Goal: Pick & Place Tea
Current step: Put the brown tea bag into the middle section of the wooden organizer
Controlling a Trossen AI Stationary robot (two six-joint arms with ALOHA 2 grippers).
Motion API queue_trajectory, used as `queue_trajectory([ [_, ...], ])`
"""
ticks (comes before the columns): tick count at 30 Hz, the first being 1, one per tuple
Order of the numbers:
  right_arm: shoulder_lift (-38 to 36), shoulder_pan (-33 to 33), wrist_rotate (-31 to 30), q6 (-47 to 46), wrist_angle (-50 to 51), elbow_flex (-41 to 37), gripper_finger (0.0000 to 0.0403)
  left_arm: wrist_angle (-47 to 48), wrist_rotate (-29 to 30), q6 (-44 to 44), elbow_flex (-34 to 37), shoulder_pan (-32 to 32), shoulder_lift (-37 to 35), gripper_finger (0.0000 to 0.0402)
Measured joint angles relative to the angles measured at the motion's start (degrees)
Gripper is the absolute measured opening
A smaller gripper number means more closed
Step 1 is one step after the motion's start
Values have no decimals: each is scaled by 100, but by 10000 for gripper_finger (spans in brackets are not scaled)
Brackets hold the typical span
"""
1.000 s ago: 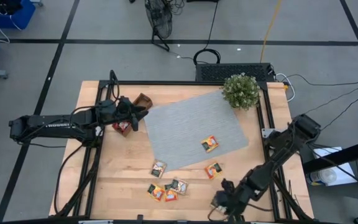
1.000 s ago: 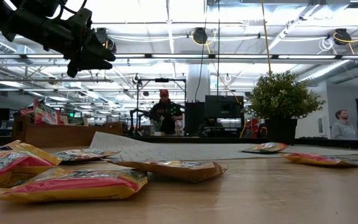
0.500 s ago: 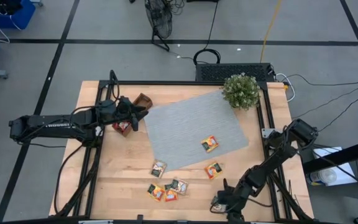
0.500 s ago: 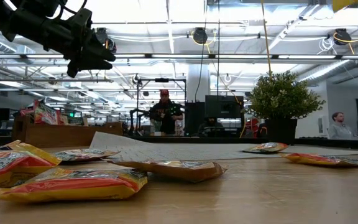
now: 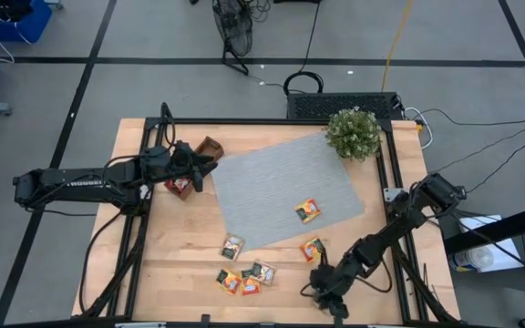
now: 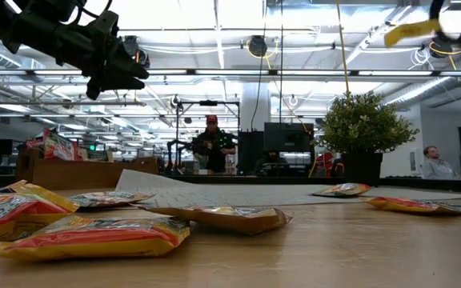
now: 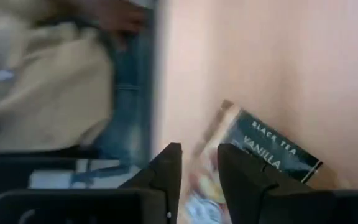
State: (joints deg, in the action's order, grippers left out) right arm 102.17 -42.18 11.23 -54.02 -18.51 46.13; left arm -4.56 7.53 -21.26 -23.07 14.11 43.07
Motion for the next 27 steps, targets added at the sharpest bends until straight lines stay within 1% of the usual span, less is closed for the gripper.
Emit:
queue_trajectory([
  [1,-16,11,-25,176,-235,0,88,0,0,0,0,0,0,152],
  [3,-91,6,-463,597,-566,16,80,0,0,0,0,0,0,152],
  [7,-126,34,-2020,1760,-526,9,61,-2,1,0,0,0,0,152],
  [8,-122,34,-2160,1933,-522,9,56,0,0,0,0,0,0,152],
  [9,-134,34,-2031,1985,-563,9,51,0,0,0,0,0,0,152],
  [10,-162,34,-1647,1930,-644,9,47,0,1,0,0,0,0,152],
  [11,-194,23,-1125,1710,-749,9,44,0,2,0,0,0,0,152],
  [13,-212,-27,4,939,-1021,14,38,0,1,0,0,0,1,152],
  [14,-212,-82,409,572,-1068,18,36,0,0,0,0,0,0,152],
  [15,-212,-147,626,353,-1024,17,32,0,2,0,0,0,0,152],
  [16,-212,-211,721,248,-869,17,29,0,0,0,0,0,0,152],
  [21,-205,-392,630,137,331,15,4,0,0,0,0,0,2,152],
  [24,-205,-364,74,304,752,11,4,-1,1,0,0,0,0,152],
  [27,-205,-283,-417,663,753,11,3,0,2,0,0,0,0,152],
])
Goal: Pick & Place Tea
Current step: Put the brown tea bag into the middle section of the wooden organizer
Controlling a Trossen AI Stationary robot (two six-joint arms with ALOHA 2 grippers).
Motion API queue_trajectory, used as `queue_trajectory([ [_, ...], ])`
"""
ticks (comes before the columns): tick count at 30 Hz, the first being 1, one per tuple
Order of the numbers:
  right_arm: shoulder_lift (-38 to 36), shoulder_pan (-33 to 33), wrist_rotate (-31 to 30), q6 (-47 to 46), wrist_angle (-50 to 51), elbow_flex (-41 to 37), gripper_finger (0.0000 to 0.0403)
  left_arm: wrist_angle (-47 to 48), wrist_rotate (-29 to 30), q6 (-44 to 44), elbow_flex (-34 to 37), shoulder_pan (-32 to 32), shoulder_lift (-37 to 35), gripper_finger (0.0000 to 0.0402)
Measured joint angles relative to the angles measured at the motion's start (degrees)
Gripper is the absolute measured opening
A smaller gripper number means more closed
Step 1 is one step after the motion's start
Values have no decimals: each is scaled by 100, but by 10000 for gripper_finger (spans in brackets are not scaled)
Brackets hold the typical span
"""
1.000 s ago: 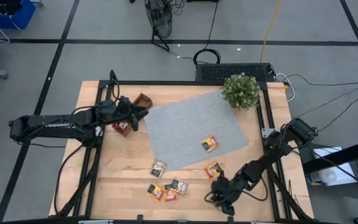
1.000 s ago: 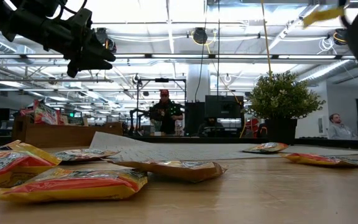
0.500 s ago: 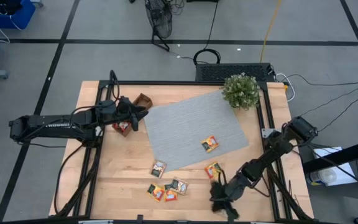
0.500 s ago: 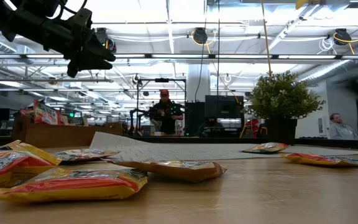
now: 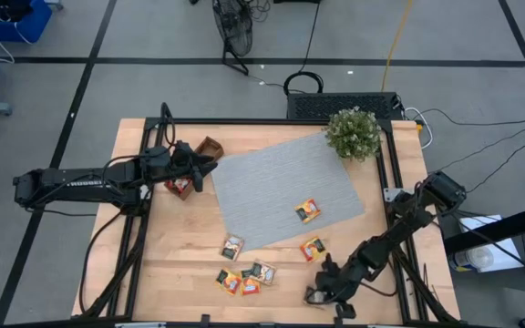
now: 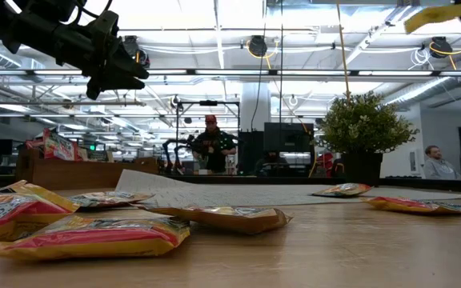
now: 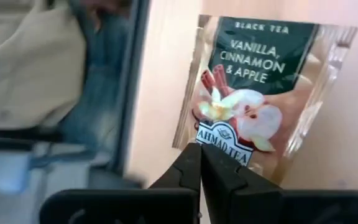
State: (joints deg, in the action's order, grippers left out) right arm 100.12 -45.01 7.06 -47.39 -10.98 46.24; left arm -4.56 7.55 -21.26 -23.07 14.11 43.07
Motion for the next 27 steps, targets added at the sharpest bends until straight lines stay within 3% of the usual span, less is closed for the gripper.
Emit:
queue_trajectory([
  [4,0,112,-1097,477,-85,0,2,0,-1,0,0,0,0,152],
  [9,0,199,-3689,916,-352,2,1,0,-2,0,0,0,0,152],
  [13,0,68,-5204,2520,-1425,2,1,0,-2,0,0,0,0,152],
  [15,0,-31,-5272,3684,-2226,2,2,0,-2,0,0,0,2,152],
  [16,0,-50,-4932,4128,-2700,2,3,0,-1,0,0,0,0,152],
  [20,0,-2,-3275,4444,-4503,4,4,0,0,0,0,0,0,152],
  [22,-10,102,-3092,4631,-5034,15,4,0,0,0,0,0,0,152],
  [24,-51,158,-3376,4823,-4592,85,5,0,-1,0,0,0,0,152],
  [27,-3,146,-4343,4819,-1771,732,26,0,-2,0,0,0,0,152],
])
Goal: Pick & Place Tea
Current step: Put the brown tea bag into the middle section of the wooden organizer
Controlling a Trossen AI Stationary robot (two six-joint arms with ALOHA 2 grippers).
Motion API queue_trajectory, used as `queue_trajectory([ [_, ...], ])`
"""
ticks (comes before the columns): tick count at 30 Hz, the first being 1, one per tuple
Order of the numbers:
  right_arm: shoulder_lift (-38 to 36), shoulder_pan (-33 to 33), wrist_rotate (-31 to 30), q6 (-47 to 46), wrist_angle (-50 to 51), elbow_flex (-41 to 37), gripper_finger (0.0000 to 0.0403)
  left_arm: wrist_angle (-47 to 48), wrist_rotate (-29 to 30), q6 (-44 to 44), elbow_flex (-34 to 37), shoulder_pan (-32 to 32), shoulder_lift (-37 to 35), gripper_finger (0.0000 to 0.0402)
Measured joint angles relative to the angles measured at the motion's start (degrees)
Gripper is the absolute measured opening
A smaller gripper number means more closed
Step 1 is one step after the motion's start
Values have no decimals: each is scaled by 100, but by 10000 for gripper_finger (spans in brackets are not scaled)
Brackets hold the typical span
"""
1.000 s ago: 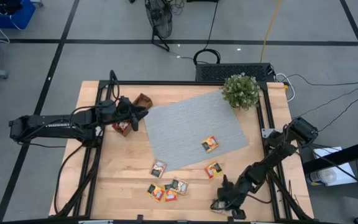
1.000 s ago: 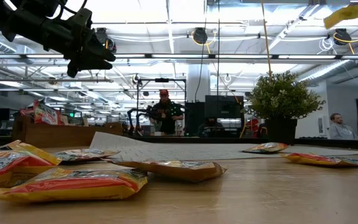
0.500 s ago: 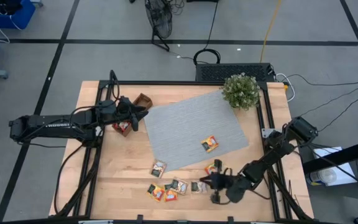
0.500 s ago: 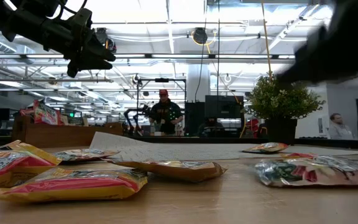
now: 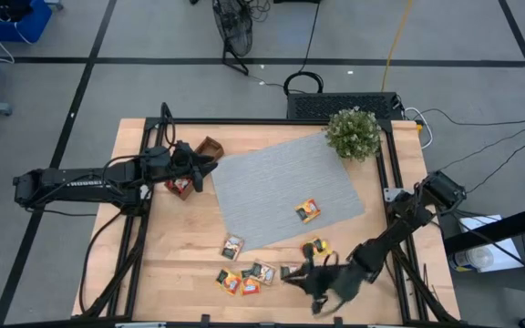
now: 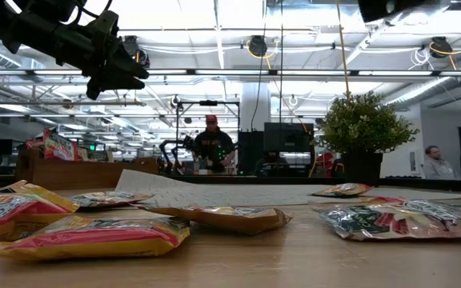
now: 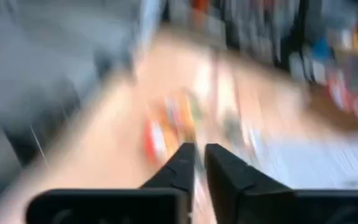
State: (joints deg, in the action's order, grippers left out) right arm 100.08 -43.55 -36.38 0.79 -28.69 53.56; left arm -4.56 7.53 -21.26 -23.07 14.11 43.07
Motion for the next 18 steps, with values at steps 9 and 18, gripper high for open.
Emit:
queue_trajectory([
  [9,495,420,1441,-3101,4869,1529,197,-2,1,0,0,0,2,152],
  [18,1236,718,2053,-3377,4560,1400,277,-4,2,0,0,0,2,152],
])
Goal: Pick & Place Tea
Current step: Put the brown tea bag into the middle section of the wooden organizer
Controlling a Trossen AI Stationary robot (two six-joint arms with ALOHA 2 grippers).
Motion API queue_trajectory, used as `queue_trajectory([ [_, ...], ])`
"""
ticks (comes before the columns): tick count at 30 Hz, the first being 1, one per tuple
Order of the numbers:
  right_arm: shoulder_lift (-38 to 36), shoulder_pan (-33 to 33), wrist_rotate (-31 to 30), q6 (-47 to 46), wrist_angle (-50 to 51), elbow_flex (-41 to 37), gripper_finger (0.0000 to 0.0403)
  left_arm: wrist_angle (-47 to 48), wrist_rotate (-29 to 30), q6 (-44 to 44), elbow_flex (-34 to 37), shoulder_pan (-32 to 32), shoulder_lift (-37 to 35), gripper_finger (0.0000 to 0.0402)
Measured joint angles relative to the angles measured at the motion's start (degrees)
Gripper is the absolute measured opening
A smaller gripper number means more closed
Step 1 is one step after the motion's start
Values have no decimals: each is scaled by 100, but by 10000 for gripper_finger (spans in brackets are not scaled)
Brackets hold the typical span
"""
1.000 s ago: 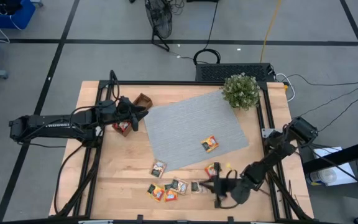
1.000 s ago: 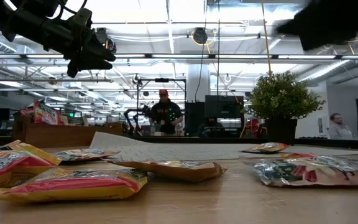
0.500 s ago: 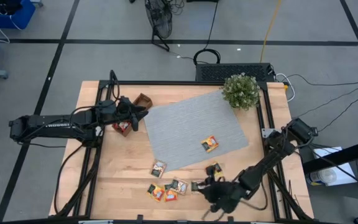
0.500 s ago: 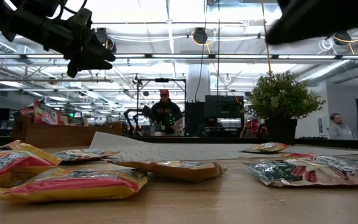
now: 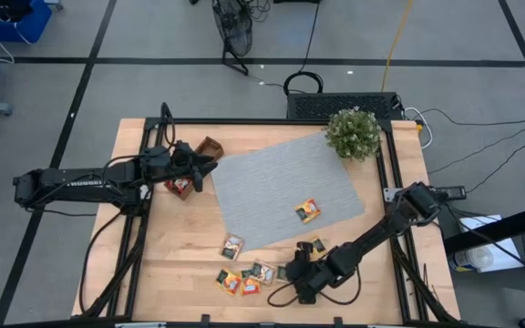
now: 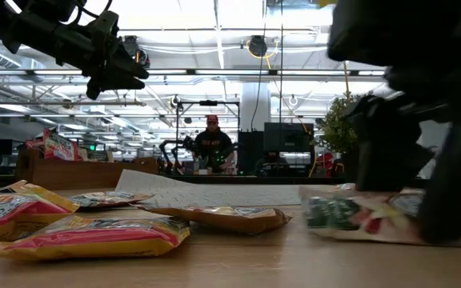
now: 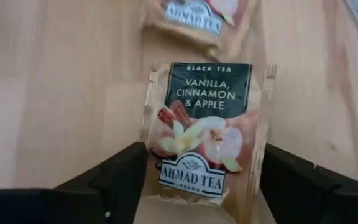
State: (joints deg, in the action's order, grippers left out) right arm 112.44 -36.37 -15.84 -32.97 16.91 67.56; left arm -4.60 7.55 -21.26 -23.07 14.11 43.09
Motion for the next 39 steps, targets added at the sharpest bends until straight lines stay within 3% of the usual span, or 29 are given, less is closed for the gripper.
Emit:
queue_trajectory([
  [9,235,191,174,-490,441,-8,220,2,0,0,0,0,0,152],
  [16,186,203,515,-261,318,-18,120,2,0,0,0,0,0,152],
  [22,-120,221,462,-196,275,-23,37,4,0,0,0,0,0,152],
  [26,-448,206,-136,93,301,-72,10,4,0,0,0,0,0,152],
  [33,-709,495,-2507,2104,-1007,-60,31,4,0,0,0,0,0,152],
  [39,-733,1406,-2739,4161,-3618,-525,12,-310,87,-18,0,0,0,152],
])
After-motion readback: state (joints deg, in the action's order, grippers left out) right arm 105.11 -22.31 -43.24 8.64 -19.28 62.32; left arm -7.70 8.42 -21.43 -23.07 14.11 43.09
